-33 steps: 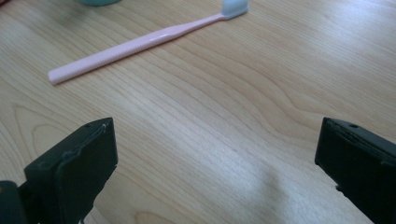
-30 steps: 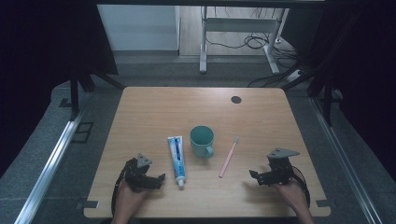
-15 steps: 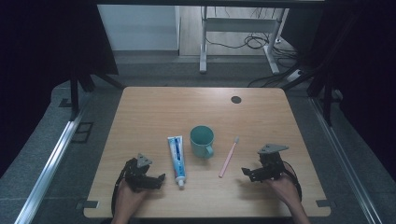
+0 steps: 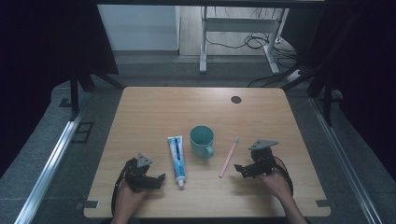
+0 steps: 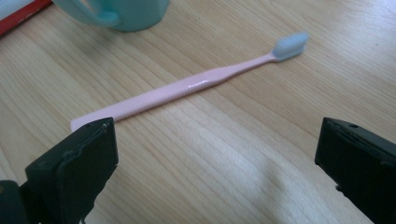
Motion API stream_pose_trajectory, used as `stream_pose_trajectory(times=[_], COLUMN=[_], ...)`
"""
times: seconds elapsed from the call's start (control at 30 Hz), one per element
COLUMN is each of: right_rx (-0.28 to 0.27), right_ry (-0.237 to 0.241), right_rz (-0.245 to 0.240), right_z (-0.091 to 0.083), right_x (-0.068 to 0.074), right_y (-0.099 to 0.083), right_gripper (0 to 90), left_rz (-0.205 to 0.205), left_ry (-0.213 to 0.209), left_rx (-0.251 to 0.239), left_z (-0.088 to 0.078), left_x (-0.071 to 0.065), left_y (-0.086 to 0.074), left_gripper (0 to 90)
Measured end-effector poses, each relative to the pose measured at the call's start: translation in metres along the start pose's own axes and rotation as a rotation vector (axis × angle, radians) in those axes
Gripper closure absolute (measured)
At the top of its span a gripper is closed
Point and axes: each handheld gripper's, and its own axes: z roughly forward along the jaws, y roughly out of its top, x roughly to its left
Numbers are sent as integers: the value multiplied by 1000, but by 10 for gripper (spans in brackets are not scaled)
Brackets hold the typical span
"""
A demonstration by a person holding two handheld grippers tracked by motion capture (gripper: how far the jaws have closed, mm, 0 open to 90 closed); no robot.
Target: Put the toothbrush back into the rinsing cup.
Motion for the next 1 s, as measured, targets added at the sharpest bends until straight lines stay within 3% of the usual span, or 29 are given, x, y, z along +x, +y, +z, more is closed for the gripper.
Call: stream_pose_trajectory(times=[0.5, 1.0], right_rx=[22, 44], right_ry=[-7, -45], right_rz=[-40, -46], right_z=[23, 48], right_x=[15, 28], right_y=[16, 21], right_gripper=[0, 0], left_rz=[0, 0], left_ry=[0, 0], left_rx=[1, 0], left_z=[0, 0], left_x=[0, 0], left_y=[0, 0], left_gripper=[0, 0])
